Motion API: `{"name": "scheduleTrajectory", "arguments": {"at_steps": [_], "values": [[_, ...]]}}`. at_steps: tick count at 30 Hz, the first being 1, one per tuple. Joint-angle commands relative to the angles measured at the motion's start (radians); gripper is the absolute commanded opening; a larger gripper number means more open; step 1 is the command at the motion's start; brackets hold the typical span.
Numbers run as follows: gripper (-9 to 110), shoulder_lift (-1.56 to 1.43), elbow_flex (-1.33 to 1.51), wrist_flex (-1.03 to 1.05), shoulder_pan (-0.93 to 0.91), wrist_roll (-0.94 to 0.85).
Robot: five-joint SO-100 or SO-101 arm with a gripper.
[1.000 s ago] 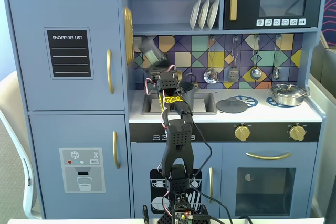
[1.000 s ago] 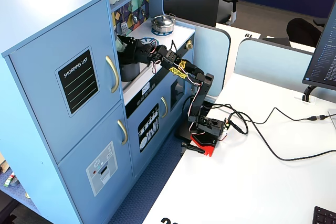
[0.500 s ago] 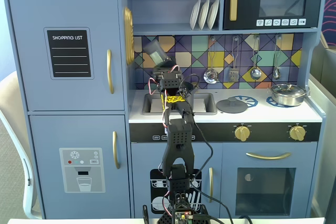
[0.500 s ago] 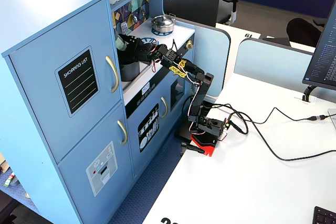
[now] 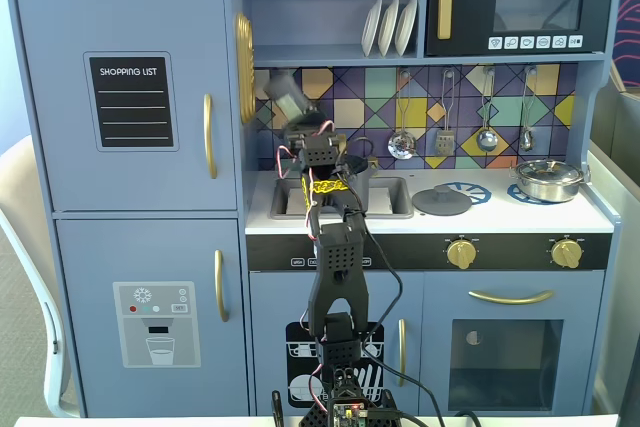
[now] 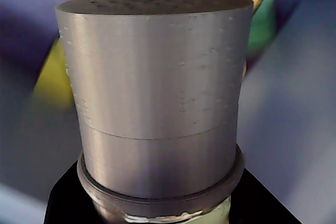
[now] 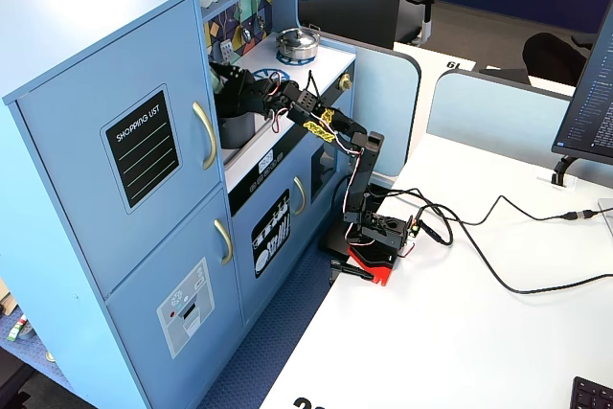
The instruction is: Put salt in the gray recipient
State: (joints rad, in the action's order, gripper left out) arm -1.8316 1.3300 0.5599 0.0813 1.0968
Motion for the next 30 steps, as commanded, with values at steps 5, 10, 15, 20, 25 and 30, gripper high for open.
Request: {"name": "scheduleTrajectory", "arguments": {"at_steps": [5, 10, 15, 20, 25, 30], "values": [[0, -0.153, 0.126, -0.018, -0.063, -0.015], [0, -0.080, 0.003, -0.025, -0.023, -0.026], [0, 0.034, -0.207, -0.002, 0.038, -0.037], [0, 0.081, -0.304, -0.002, 0.067, -0.052], [0, 0.052, -0.227, 0.012, 0.037, -0.049], [0, -0.055, -0.023, -0.018, -0.026, -0.058]]}}
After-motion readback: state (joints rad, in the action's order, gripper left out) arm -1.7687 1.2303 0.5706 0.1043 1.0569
